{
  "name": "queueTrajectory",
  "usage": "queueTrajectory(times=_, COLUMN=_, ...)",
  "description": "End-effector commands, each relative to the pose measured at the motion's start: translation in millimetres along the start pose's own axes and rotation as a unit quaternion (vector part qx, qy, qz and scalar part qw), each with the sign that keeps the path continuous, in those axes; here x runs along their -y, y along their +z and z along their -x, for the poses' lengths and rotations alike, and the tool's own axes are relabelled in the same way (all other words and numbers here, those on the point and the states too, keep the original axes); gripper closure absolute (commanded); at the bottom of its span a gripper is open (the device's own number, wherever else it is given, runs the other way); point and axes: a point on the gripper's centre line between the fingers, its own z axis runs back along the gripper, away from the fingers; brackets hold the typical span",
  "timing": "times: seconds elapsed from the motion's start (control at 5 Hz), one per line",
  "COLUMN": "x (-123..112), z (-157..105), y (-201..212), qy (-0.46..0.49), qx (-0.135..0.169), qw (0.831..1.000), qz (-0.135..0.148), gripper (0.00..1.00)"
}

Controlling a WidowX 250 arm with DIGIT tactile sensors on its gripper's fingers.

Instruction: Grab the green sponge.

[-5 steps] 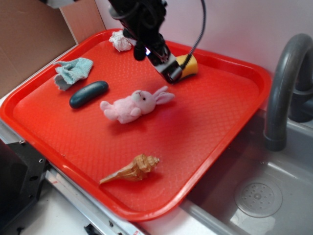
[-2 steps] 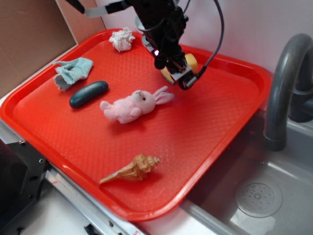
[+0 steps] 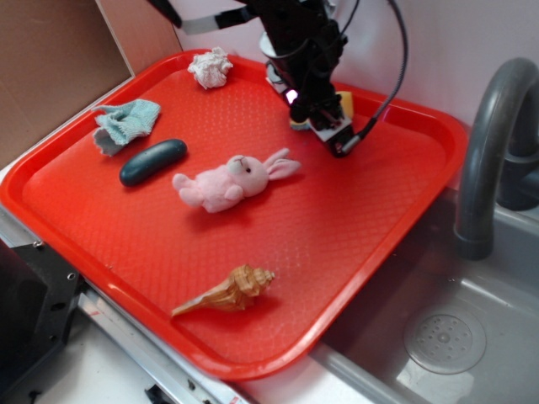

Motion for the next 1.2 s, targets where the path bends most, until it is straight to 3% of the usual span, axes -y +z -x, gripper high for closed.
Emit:
queueTrajectory(times=0.0, x=1.3, z=-6.3, y=-5.9, qy=0.005, qx=0.002, qw=1.000, qz=-0.016, gripper=1.00)
queueTrajectory(times=0.2, x=0.6, z=-2.7, y=-4.5, qy=0.010, qx=0.000, qw=1.000, qz=-0.023, gripper=1.00)
queueTrajectory(times=0.4, x=-2.3, z=4.7, y=27.1, qy=0.034, qx=-0.016, qw=0.999, qz=-0.033, gripper=1.00)
queueTrajectory(times=0.6, x=-14.0, z=21.2, y=78.9, qy=0.097, qx=-0.054, qw=0.994, qz=-0.018, gripper=1.00)
queueTrajectory(times=1.0, x=-27.0, z=80.7, y=163.6, qy=0.179, qx=-0.084, qw=0.974, qz=0.109, gripper=1.00)
